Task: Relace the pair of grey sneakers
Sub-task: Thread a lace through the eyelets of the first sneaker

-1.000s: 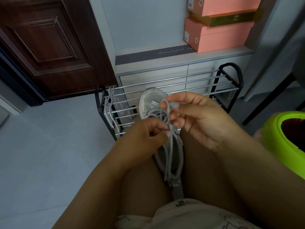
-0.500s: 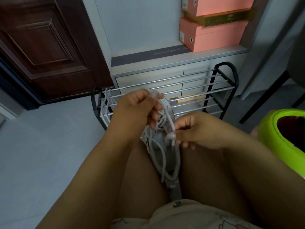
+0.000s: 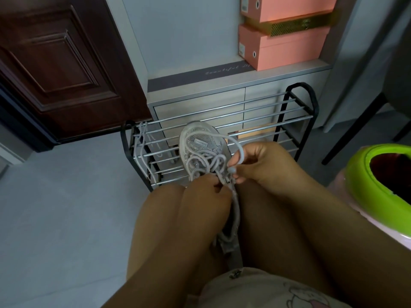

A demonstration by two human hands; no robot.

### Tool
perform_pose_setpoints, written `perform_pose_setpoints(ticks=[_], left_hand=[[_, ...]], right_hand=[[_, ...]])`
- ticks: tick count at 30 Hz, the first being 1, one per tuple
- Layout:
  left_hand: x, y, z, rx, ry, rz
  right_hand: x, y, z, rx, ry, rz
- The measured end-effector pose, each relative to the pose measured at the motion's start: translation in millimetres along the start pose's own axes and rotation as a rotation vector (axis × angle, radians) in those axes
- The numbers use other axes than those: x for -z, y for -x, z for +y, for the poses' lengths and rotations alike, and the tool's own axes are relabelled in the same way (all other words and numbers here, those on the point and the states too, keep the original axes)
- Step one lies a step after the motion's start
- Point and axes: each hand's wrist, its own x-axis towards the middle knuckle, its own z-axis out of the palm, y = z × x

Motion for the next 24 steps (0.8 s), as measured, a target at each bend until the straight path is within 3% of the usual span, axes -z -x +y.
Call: perform_pose_setpoints(ticks=[5, 15, 18, 20, 24], left_hand=[[2, -2, -7, 0.088, 0.205, -0.007], [2, -1, -9, 0.067, 0.251, -0.021], [1, -4, 0, 0.168, 0.317, -0.05], [2, -1, 5, 0.196, 0.264, -0.054], [10, 17, 12, -0.129, -0.147, 0.124]], right_hand=[[-5, -1, 4, 0.054, 0.101, 0.043], [-11, 2, 2, 0.053, 0.14, 0.002], [-11, 2, 2, 0.062, 0.193, -0.005], [-13, 3, 4, 0.069, 0.218, -0.01], [-4, 1, 5, 0.011, 0.158, -0.094]])
